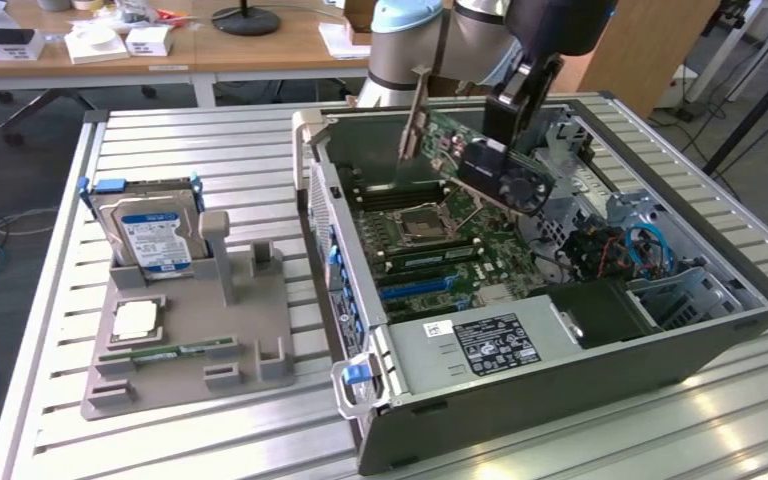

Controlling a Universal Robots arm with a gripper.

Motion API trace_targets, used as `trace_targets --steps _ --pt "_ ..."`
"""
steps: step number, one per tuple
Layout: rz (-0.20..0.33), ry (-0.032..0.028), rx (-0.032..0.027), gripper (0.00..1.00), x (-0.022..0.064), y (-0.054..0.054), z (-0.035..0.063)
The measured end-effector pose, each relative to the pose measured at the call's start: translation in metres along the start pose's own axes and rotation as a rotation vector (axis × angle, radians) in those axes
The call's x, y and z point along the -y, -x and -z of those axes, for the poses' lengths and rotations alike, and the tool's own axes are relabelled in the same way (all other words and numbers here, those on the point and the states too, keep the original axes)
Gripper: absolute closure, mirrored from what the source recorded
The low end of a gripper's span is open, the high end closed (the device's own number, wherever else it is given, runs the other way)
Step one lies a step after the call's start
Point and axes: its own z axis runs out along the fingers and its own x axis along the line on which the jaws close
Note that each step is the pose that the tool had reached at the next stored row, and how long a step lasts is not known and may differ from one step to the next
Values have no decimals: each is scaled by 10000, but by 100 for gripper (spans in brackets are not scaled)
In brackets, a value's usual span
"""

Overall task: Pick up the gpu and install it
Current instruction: 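Insert the gpu into the slot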

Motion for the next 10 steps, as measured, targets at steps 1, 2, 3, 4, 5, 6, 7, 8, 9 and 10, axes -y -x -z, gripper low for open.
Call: trace_targets --steps 1,2,3,4,5,6,7,8,9,10 --pt "178 -6 -6 74 0 0 -2" --pt "358 -13 -13 74 0 0 -3" --pt "538 -20 -20 74 0 0 -5" --pt "717 -26 -27 74 0 0 -7" --pt "897 -33 -33 74 0 0 -9" --pt "1075 -39 -39 74 0 0 -11" --pt "1267 -46 -47 74 0 0 -13" --pt "1447 -52 -54 74 0 0 -14" --pt "1626 -59 -59 74 1 0 -17" --pt "1806 -65 -66 74 1 0 -19"
